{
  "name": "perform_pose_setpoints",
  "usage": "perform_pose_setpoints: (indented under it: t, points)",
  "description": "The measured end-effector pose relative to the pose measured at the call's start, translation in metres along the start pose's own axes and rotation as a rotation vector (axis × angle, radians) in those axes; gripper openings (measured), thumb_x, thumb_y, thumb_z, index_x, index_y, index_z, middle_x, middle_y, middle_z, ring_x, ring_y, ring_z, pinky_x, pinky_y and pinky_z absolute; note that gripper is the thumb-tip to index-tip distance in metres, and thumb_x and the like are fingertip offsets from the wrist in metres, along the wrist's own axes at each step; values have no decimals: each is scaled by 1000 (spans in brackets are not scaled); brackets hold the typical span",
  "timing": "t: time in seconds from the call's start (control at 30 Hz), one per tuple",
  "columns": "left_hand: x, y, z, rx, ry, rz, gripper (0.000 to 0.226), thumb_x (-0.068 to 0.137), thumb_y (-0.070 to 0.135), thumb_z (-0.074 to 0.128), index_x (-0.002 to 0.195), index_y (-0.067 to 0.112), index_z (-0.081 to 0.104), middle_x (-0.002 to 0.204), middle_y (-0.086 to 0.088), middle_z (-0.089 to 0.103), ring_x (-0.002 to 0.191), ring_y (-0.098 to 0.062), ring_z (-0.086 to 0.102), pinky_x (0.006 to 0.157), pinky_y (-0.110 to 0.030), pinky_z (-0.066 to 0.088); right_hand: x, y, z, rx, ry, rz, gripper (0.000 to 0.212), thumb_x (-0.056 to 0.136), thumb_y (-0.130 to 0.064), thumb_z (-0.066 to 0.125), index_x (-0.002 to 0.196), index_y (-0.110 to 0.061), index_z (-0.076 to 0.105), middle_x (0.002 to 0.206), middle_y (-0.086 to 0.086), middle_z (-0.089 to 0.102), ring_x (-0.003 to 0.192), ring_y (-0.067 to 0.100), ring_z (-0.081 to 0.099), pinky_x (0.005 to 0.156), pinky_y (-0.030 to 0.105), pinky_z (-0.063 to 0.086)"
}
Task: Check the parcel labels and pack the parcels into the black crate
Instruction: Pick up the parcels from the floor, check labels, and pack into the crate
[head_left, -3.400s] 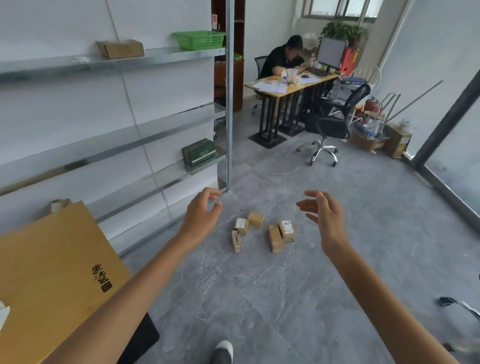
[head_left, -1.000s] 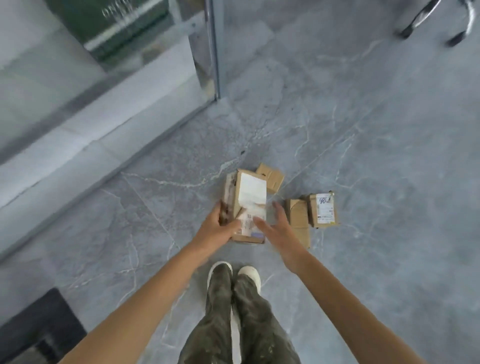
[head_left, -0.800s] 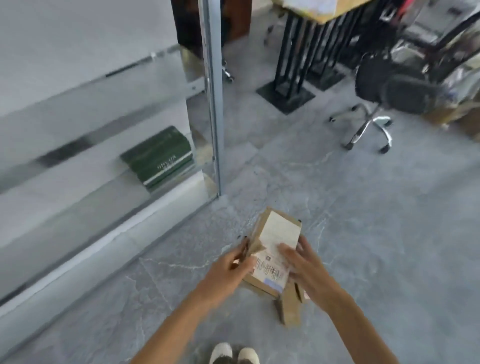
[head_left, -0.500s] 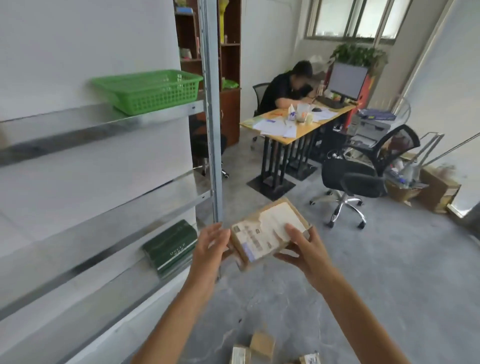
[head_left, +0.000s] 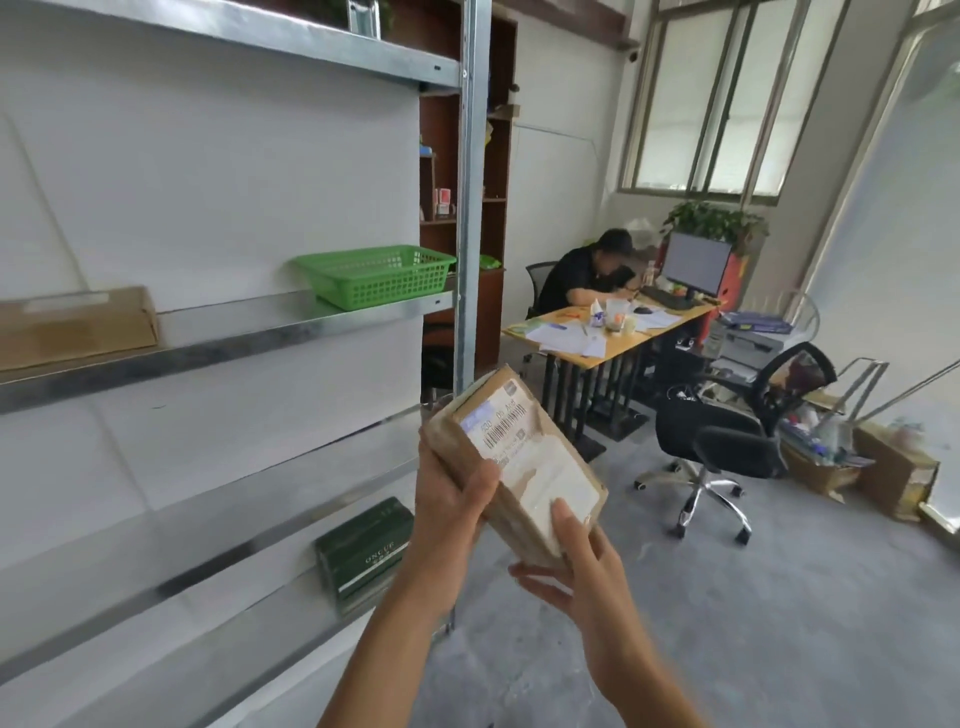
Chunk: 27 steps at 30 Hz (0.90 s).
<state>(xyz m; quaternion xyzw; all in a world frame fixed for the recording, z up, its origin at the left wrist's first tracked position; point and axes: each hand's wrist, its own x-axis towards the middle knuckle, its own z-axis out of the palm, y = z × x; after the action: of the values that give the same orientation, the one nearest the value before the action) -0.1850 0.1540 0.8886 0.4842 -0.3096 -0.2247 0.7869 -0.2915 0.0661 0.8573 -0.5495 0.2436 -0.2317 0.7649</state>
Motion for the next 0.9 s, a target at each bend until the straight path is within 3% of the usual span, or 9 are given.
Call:
perform_pose_setpoints:
  t: [0.1,0.17,0.23,0.33,0.43,0.5,0.63,0.77,0.9]
  points:
    - [-14,-5,-1,-4,136,-44,81,60,43,80,129,36,38,125,6,61,110,-16,63,85,-43,55,-15,4,4,-88,-58,38,63,57,-60,68,110,-26,58,91,4,74,77,24,73,65,31,59]
    - [-19,-4,-4,-21,159,-106,74,67,46,78,129,32,40,125,3,62,107,-17,65,86,-44,55,-19,1,0,-185,-51,35,58,58,-58,63,104,-23,58,81,1,75,71,21,72,69,33,59]
    - [-25,1,-6,23,145,-173,72,66,53,67,130,31,42,126,2,62,108,-17,64,91,-45,53,-18,-6,-12,-224,-38,-15,57,61,-54,63,106,-22,51,87,2,73,70,18,72,70,36,59]
    - [-35,6,3,171,94,-221,62,73,57,51,132,38,41,124,10,62,104,-8,64,82,-30,56,-17,-22,-29,-250,-231,-72,64,69,-42,66,125,-43,35,112,0,62,83,10,71,66,30,59]
    - [-48,7,24,272,163,-160,58,80,61,36,135,43,37,129,15,56,106,-3,60,74,-20,56,-18,-31,-34,-227,-435,-21,58,76,-32,67,124,-51,41,111,-2,65,90,16,70,70,36,59]
    - [-63,5,37,266,241,-135,59,79,65,32,134,46,38,129,16,55,106,-2,60,71,-18,55,-21,-26,-36,-174,-427,-36,50,83,-24,63,124,-47,45,104,-3,69,86,19,71,70,40,60]
    - [-102,-8,46,303,315,-83,50,90,58,40,137,43,37,133,17,54,118,-5,55,94,-30,51,-32,-10,-40,-71,-441,-2,42,88,-16,61,118,-44,50,98,-3,72,83,19,72,63,37,60]
    - [-151,-14,49,387,575,-82,45,82,49,52,124,36,50,123,9,62,108,-8,62,79,-24,55,-55,7,-50,-83,-545,76,49,81,-15,69,117,-46,54,101,0,72,87,20,72,63,36,59]
    - [-198,-6,57,473,748,-95,42,73,48,61,109,27,56,117,4,65,110,-16,62,88,-41,54,-85,14,-55,-105,-644,136,48,82,-14,68,118,-42,55,103,2,71,89,21,71,67,41,59]
